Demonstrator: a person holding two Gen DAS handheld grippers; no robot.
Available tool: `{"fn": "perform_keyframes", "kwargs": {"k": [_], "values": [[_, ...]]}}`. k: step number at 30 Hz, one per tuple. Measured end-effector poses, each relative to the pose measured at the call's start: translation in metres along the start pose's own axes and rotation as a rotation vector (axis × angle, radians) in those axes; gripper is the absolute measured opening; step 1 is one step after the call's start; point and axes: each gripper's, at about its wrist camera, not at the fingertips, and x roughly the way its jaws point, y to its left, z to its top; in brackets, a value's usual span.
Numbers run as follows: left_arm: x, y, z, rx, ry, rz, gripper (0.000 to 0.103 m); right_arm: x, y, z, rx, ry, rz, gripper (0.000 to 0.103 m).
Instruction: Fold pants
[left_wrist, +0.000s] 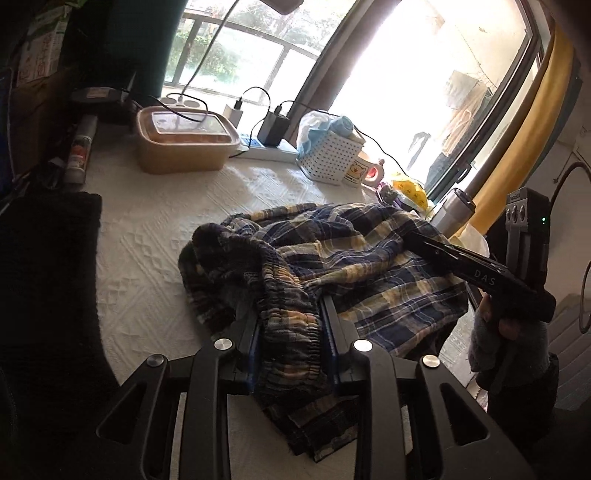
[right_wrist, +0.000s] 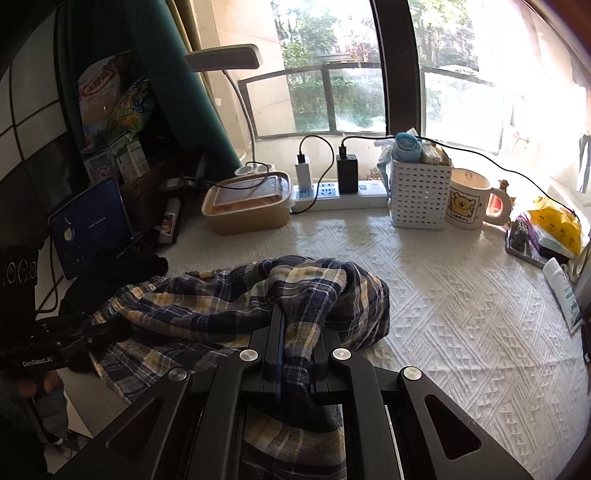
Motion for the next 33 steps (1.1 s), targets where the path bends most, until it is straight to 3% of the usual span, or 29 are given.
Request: {"fn": "perform_keyframes", "kwargs": {"k": [7, 10, 15, 20, 26, 33], "values": [[0.039, -0.014, -0.026, -0.039, 0.136, -0.008, 0.029, -0.001, -0.042, -0.039, 0.063, 0.066, -0.02, 0.009], [0.046, -0.014, -0.037, -0.054, 0.179, 0.021, 0.042, 0.005, -0.055, -0.06, 0.091, 0.102, -0.02, 0.009], [0.032, -0.008, -0.044, -0.1, 0.172, 0.075, 0.065, 0.008, -0.064, -0.082, 0.11, 0.127, -0.003, 0.009], [0.026, -0.001, -0.041, -0.14, 0.146, 0.125, 0.068, 0.005, -0.064, -0.083, 0.09, 0.119, 0.031, 0.009], [0.044, 0.005, -0.035, -0.192, 0.147, 0.12, 0.068, 0.001, -0.064, -0.08, 0.089, 0.107, 0.05, 0.009], [0.059, 0.0, -0.031, -0.162, 0.134, 0.162, 0.069, -0.003, -0.066, -0.083, 0.087, 0.097, 0.06, 0.01]]}}
